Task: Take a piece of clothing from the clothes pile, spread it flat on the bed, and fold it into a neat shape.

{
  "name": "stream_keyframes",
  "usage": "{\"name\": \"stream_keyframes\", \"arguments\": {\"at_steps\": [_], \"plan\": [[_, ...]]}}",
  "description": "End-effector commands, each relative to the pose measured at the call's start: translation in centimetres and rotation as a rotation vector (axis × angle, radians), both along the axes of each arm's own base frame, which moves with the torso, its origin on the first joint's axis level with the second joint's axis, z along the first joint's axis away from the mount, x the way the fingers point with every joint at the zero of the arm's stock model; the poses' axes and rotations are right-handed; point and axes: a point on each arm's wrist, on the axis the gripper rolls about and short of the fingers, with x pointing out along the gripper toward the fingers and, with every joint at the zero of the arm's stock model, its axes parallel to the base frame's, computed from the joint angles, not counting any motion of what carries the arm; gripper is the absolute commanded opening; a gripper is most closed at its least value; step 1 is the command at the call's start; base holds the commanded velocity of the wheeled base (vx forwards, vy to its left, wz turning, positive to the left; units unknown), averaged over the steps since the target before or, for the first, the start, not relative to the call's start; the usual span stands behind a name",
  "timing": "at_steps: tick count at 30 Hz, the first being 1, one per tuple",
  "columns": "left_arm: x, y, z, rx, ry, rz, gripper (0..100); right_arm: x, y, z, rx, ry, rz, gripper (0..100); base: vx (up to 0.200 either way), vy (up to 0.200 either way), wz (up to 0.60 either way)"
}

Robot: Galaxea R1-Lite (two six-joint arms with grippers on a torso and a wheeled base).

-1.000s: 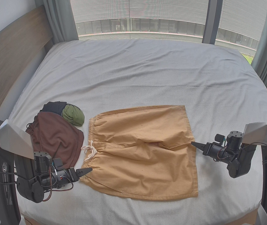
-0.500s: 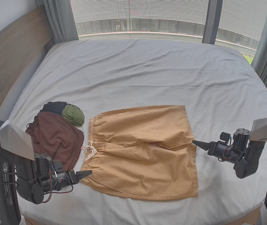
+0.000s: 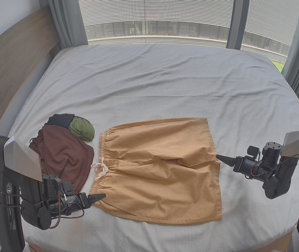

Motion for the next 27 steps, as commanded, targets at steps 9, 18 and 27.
{"name": "stream_keyframes", "arguments": {"at_steps": [9,18,27], "plan": [[0.1,0.0,-0.2,0.0,0.003,-0.001,0,-0.4,0.0,-0.1,-0.014,0.004,0.007,100,0.0,0.0,0.0],[0.1,0.0,-0.2,0.0,0.003,-0.001,0,-4.6,1.2,-2.4,-0.131,0.107,0.104,100,0.0,0.0,0.0],[0.1,0.0,-0.2,0.0,0.003,-0.001,0,-6.7,2.0,-3.6,-0.15,0.196,0.149,100,0.0,0.0,0.0]]}}
